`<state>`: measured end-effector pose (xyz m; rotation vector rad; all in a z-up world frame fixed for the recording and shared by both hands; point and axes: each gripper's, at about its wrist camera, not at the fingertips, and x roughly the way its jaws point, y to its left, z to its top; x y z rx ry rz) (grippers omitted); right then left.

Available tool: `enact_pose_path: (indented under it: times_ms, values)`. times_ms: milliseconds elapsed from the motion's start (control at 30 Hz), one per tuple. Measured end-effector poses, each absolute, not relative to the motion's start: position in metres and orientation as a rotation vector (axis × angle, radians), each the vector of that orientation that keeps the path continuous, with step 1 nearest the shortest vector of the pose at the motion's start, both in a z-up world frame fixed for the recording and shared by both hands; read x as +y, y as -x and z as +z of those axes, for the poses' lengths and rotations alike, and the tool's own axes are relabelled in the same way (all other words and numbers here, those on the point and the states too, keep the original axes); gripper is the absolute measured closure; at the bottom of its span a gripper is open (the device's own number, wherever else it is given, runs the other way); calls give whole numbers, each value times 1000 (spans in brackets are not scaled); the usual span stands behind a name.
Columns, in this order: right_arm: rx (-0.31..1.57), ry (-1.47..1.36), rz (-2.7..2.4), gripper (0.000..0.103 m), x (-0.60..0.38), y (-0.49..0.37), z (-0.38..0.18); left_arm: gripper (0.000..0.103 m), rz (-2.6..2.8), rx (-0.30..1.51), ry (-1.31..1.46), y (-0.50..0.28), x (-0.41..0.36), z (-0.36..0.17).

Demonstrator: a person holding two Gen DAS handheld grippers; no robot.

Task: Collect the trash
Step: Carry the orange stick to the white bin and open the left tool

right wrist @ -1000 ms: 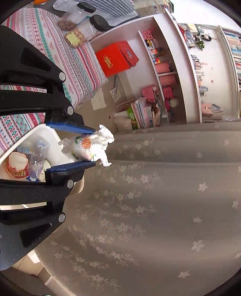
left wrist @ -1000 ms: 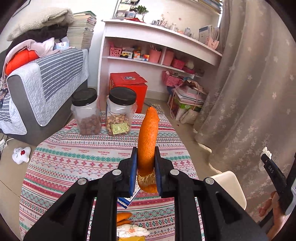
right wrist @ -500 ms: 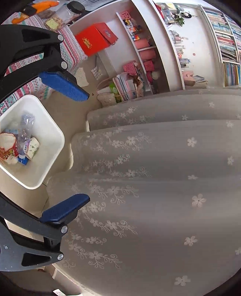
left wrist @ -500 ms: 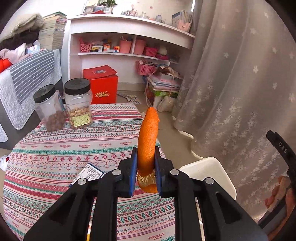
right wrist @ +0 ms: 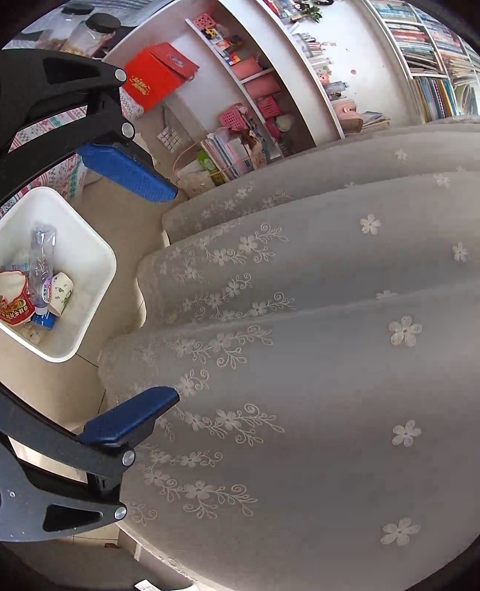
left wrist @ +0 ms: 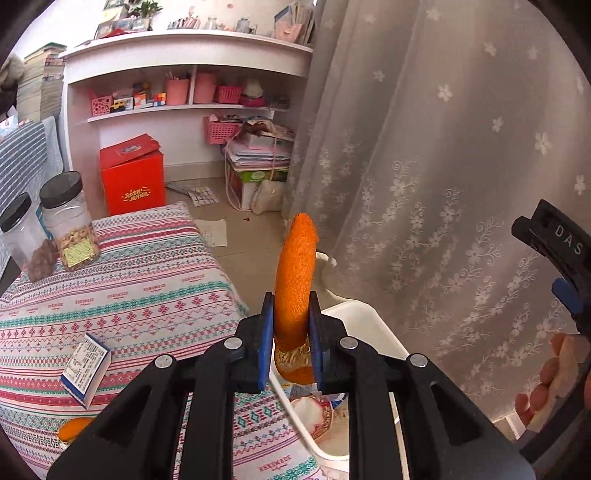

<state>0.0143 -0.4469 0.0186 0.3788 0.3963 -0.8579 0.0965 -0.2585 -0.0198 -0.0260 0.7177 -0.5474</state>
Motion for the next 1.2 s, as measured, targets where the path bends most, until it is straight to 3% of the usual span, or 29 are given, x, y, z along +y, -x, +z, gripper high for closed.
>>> enact_pose_path:
  times_ms: [600, 667, 733, 867, 933, 1200]
  values:
    - [383, -476, -912, 7, -476, 2, 19, 83, -652, 823, 23, -97, -308, -41]
    - [386, -481, -911, 7, -475, 1, 19, 70, -654, 852, 12, -100, -310, -47]
    - [390, -483, -906, 7, -473, 0, 19, 39, -640, 876, 8, -102, -309, -53]
    - [432, -482, -869, 7, -468, -8, 14, 33, -608, 929, -14, -106, -302, -64]
    - [470, -467, -837, 7, -461, -17, 11, 24, -574, 930, -46, -109, -294, -68]
    - [600, -397, -671, 7, -411, -56, -3, 23, -427, 1014, -132, -142, -238, -93]
